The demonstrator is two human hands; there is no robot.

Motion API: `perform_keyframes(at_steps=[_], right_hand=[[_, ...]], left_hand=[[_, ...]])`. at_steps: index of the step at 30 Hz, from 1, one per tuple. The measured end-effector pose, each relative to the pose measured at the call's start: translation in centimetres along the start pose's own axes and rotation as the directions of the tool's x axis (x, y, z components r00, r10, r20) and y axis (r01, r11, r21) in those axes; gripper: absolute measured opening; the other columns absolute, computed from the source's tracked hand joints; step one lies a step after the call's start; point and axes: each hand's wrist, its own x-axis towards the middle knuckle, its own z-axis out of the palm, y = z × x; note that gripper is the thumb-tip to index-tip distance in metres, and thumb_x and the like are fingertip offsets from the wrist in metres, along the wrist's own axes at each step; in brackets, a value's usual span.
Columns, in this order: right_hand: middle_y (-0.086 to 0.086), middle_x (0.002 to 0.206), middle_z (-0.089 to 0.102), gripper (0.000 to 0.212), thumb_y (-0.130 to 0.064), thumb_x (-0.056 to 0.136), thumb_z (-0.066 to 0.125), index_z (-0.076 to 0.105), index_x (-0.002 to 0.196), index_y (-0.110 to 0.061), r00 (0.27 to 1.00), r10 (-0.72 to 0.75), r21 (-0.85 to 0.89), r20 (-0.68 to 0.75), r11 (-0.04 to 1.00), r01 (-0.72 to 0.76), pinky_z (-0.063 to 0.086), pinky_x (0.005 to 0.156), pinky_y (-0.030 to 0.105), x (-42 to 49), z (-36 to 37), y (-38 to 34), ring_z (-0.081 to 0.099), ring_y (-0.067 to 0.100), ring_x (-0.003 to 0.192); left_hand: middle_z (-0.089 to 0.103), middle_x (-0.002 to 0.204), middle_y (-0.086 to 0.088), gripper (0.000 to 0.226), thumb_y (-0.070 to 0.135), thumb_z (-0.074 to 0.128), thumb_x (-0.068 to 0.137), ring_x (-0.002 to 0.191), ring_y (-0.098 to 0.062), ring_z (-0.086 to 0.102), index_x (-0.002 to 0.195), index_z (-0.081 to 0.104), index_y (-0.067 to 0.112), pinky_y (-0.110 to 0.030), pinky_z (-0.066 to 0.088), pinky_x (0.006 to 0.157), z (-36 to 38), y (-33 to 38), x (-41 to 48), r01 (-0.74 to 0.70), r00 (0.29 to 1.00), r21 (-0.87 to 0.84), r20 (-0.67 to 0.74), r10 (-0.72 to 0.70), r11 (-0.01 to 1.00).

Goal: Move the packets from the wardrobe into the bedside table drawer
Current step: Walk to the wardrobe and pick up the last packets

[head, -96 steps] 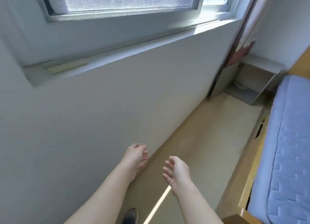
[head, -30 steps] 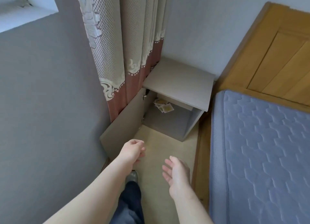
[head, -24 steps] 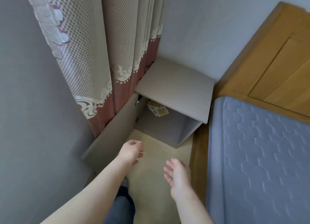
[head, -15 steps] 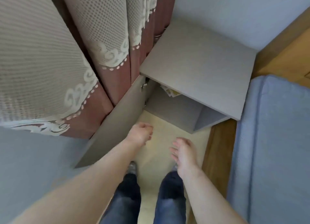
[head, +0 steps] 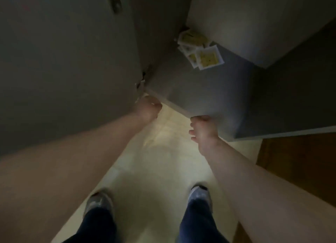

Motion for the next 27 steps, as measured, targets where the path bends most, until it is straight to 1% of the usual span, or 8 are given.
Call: perform_keyframes(at_steps=[3,6,8,10,12,17,22,27], right_hand=[[0.001,0.067,0.057,0.030,0.000,0.096,0.042,0.046,0.067,-0.009,0.994,-0.074,0.082,-0.082,0.993,0.081,0.044,0.064,0.014,7.5,1.7,0.6,0.055,0.004,0.061],[0.004,0.056,0.044,0.045,0.002,0.098,0.034,0.042,0.056,-0.013,0.969,-0.201,0.046,-0.143,0.977,0.209,0.035,0.048,0.011,13.1,3.1,-0.2,0.045,0.004,0.044],[0.007,0.073,0.051,0.033,-0.001,0.095,0.042,0.043,0.065,-0.016,0.949,-0.274,-0.079,-0.154,0.961,0.264,0.040,0.059,0.016,16.1,3.6,-0.3,0.048,0.014,0.063],[0.017,0.101,0.059,0.007,-0.004,0.091,0.051,0.058,0.092,-0.005,0.914,-0.357,-0.179,-0.192,0.929,0.325,0.037,0.080,0.020,18.0,3.2,-0.9,0.056,0.027,0.094],[0.019,0.116,0.060,0.025,-0.008,0.091,0.053,0.056,0.114,0.000,0.903,-0.398,-0.312,-0.161,0.889,0.336,0.034,0.084,0.023,18.9,2.1,-1.5,0.055,0.030,0.111],[0.019,0.123,0.057,0.019,-0.018,0.093,0.048,0.054,0.110,-0.011,0.894,-0.446,-0.649,0.046,0.667,0.367,0.041,0.084,0.030,22.0,0.2,-5.5,0.053,0.034,0.114],[0.018,0.149,0.030,0.057,-0.031,0.095,0.053,0.034,0.143,-0.009,0.754,-0.638,-0.806,0.157,0.359,0.471,0.024,0.112,0.044,26.3,1.2,-10.6,0.029,0.037,0.136],[0.010,0.158,0.007,0.072,-0.046,0.092,0.050,0.013,0.151,-0.025,0.711,-0.676,-0.874,0.193,0.211,0.438,0.013,0.116,0.048,28.9,3.1,-15.3,0.009,0.036,0.143]], left_hand=[[0.064,0.106,-0.013,0.012,0.019,0.054,0.089,0.102,-0.029,0.061,0.099,0.060,0.018,-0.032,0.048,0.086,1.8,-1.4,5.3,-0.157,0.986,0.042,-0.043,0.159,0.987],[0.064,0.115,-0.015,0.025,0.006,0.049,0.091,0.109,-0.029,0.058,0.114,0.060,0.010,-0.031,0.044,0.093,3.1,-2.2,10.1,-0.295,0.945,0.161,-0.099,0.312,0.942],[0.064,0.115,-0.015,0.029,0.004,0.048,0.092,0.109,-0.029,0.059,0.118,0.058,0.008,-0.030,0.044,0.092,4.4,-2.2,12.6,-0.381,0.910,0.197,-0.096,0.404,0.904],[0.061,0.122,-0.013,0.033,0.006,0.048,0.092,0.114,-0.027,0.056,0.123,0.056,0.011,-0.026,0.040,0.093,5.6,-1.7,14.3,-0.433,0.884,0.263,-0.063,0.463,0.862],[0.051,0.135,-0.012,0.040,0.010,0.050,0.093,0.126,-0.026,0.045,0.133,0.050,0.013,-0.022,0.031,0.100,6.2,-1.2,15.5,-0.465,0.862,0.355,-0.026,0.506,0.811],[0.021,0.155,-0.010,0.061,0.028,0.050,0.094,0.143,-0.025,0.016,0.149,0.024,0.020,-0.026,0.019,0.114,5.1,-0.8,17.0,-0.392,0.886,0.533,-0.002,0.465,0.750],[-0.003,0.160,-0.004,0.065,0.049,0.034,0.096,0.146,-0.030,-0.007,0.151,0.004,0.030,-0.042,0.003,0.117,6.0,-1.9,19.4,-0.272,0.924,0.739,0.021,0.383,0.617],[-0.018,0.158,-0.001,0.069,0.062,0.014,0.094,0.143,-0.031,-0.022,0.150,-0.011,0.030,-0.047,-0.009,0.115,7.2,-3.4,20.4,-0.236,0.913,0.818,0.001,0.408,0.525]])
